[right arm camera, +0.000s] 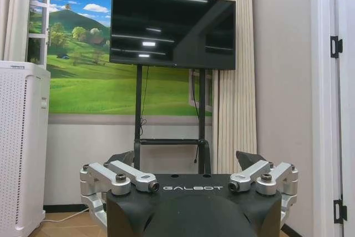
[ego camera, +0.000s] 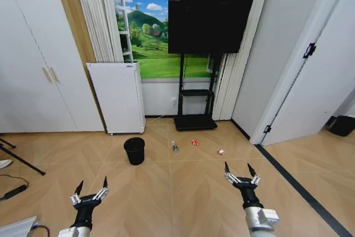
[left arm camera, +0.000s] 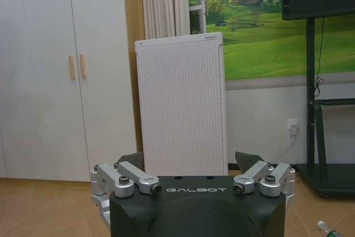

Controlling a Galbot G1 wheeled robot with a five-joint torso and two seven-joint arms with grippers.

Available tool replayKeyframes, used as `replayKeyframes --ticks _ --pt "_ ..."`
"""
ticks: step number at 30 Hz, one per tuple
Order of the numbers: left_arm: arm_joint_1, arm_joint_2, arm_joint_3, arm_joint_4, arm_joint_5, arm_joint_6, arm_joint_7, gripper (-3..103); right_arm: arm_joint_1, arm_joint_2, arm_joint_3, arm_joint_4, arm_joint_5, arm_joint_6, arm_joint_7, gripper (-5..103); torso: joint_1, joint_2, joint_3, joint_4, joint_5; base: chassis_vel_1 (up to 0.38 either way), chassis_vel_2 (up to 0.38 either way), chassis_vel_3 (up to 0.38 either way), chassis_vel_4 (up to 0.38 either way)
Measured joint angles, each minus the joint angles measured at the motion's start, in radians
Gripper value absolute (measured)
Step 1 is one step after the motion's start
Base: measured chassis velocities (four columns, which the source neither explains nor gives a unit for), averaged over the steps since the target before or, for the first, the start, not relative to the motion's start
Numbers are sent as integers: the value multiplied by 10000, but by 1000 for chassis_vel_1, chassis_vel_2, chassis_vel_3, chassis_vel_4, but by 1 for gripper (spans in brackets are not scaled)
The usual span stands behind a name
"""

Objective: Pick up the trash bin and place the garbage on the floor into it.

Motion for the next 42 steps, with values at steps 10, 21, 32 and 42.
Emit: replayKeyframes --ticks 10,21,32,42 --pt "3 -50 -16 -40 -12 0 -5 94 -11 13 -15 0 -28 32 -3 100 0 0 0 0 0 0 0 0 0" --pt "-28 -117 -21 -31 10 7 -12 94 -46 41 15 -37 -77 77 -141 100 0 0 0 0 -1 0 0 0 0" --pt "223 -194 5 -61 292 -68 8 94 122 127 -10 -234 -320 -226 -386 100 0 0 0 1 -1 0 0 0 0" --pt "364 -254 8 -154 371 -92 23 94 140 102 8 -322 -144 -33 -443 100 -2 1 0 0 0 -28 26 26 -20"
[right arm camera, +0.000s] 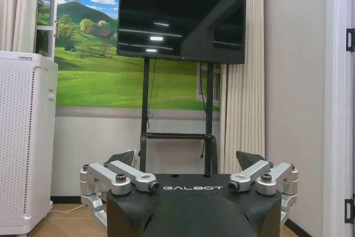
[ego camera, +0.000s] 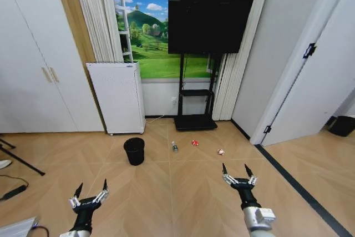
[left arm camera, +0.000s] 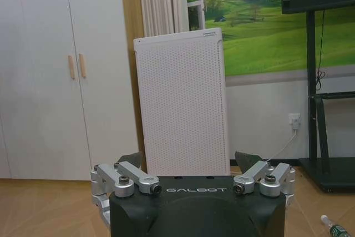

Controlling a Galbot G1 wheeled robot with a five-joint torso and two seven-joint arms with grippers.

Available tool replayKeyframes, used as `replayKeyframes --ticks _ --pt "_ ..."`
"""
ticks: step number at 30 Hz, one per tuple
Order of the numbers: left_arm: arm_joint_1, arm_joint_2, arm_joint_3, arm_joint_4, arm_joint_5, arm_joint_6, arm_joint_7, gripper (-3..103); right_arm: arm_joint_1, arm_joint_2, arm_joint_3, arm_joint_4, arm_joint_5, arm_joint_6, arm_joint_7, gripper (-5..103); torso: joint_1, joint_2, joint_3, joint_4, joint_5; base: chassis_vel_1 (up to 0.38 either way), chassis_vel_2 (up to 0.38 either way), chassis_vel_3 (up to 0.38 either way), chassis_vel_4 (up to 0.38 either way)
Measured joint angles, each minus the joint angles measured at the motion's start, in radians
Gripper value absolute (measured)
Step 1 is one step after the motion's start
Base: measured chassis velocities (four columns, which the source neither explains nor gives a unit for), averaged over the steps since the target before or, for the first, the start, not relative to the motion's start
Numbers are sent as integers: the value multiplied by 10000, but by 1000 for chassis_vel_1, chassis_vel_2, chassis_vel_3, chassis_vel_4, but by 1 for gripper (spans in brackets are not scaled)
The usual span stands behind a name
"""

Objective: Pick up the trash bin and place the garbage on the floor into it.

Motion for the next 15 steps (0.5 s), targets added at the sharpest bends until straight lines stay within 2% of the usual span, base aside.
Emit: replayKeyframes --ticks 8,13,15 --pt "18 -16 4 -14 20 -6 9 94 -3 -12 52 -72 46 115 -2 100 2 -1 2 0 -1 -179 176 181 -174" --pt "16 -14 6 -10 22 -7 12 94 4 -14 42 -73 71 116 8 100 2 -1 1 -2 -7 -246 264 243 -248" --pt "26 -17 3 -11 22 -8 15 94 2 -23 37 -72 69 116 8 100 1 0 0 -1 6 -274 280 267 -286"
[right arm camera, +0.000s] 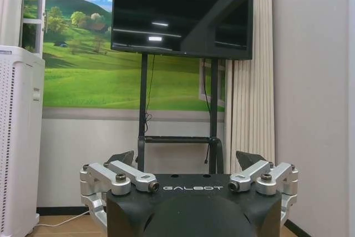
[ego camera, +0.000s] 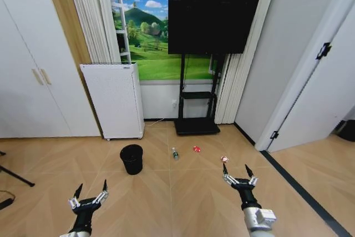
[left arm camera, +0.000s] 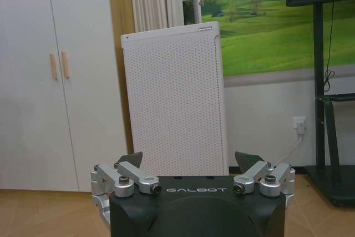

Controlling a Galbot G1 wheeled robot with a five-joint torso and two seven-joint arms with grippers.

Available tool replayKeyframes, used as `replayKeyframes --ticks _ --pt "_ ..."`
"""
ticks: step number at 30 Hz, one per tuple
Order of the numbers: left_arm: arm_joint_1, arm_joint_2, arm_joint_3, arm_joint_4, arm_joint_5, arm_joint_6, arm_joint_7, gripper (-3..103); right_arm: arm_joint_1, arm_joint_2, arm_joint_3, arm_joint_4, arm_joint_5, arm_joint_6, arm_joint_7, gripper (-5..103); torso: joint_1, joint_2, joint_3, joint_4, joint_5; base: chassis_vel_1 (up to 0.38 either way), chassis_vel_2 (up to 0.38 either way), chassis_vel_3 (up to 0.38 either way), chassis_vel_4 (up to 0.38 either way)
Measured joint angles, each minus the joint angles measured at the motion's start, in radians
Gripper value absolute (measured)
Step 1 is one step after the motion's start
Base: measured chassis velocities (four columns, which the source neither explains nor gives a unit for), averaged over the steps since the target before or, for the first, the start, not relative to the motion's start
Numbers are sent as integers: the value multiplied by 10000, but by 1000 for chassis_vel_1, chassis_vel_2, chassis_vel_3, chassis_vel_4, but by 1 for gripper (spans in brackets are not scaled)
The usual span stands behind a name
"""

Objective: Pick up the trash bin and place the garbage on the floor into it.

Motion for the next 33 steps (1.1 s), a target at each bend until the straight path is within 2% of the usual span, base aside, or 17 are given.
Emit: replayKeyframes --ticks 2,16,18,23,26,27,28,29,31,33 --pt "22 -2 0 0 2 0 0 94 -4 -1 -1 3 -1 0 -1 100 0 0 1 1 -9 -304 308 329 -301" --pt "35 15 0 5 21 -12 0 94 -3 -18 -21 20 16 9 6 100 3 -1 1 0 -3 -362 362 360 -359" --pt "25 12 1 29 25 -21 1 94 -10 -46 -15 19 -37 7 72 100 3 -1 1 -2 -14 -350 342 346 -346" --pt "19 23 -36 101 43 -75 -11 94 -30 -50 -72 31 -264 -57 280 100 3 -1 2 2 0 -336 348 343 -333" --pt "13 22 -43 117 39 -75 -24 94 -57 -46 -72 27 -317 -56 288 100 2 -1 0 -2 -17 -350 350 350 -347" --pt "15 19 -50 120 37 -75 -35 94 -64 -46 -74 26 -321 -57 285 100 2 -2 0 2 5 -353 339 345 -344" --pt "15 19 -58 124 34 -76 -42 94 -68 -45 -77 25 -321 -57 276 100 2 -1 1 1 4 -361 332 345 -337" --pt "15 21 -63 129 28 -76 -47 94 -75 -41 -77 29 -322 -56 266 100 1 0 0 1 -16 -361 350 349 -337" --pt "12 24 -64 129 23 -75 -49 94 -75 -40 -78 38 -322 -56 261 100 2 -1 1 -2 -16 -365 350 342 -345" --pt "12 28 -73 126 18 -66 -53 94 -59 -36 -87 38 -321 -26 272 100 0 -1 0 0 6 -354 380 344 -358"
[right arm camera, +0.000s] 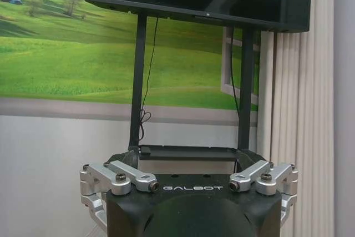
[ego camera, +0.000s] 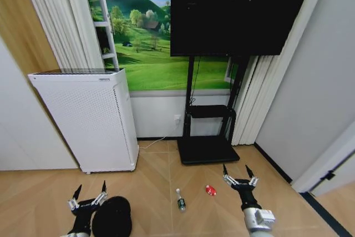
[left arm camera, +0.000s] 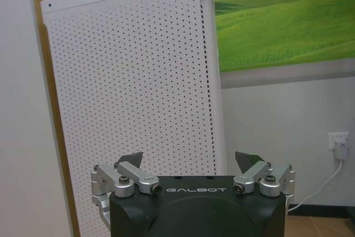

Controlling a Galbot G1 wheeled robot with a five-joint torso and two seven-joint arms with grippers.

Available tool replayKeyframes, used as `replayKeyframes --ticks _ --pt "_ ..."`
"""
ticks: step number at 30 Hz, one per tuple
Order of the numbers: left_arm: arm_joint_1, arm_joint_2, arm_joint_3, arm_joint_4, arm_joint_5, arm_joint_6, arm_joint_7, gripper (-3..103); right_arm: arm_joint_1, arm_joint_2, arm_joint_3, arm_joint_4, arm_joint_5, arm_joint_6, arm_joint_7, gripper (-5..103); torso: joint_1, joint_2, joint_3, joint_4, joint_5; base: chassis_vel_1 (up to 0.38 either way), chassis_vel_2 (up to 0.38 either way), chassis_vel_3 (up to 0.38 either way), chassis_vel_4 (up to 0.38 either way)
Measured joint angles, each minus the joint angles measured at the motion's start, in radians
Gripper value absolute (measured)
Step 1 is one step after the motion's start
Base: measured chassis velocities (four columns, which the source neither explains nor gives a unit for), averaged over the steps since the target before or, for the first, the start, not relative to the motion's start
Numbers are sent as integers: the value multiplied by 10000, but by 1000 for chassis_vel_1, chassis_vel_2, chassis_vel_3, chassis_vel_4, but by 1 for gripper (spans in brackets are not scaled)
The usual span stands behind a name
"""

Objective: Pick up the trash bin and place the garbage on the floor into it.

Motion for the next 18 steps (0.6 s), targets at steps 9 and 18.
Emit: replayKeyframes --ticks 9,18 --pt "78 -3 -16 33 19 95 -2 94 -66 16 13 24 -134 182 135 100 10 -3 4 4 -12 -266 270 274 -222" --pt "192 9 -28 54 27 195 1 94 -96 -2 14 9 -133 185 133 100 -7 2 -3 1 -12 22 -9 -22 15"
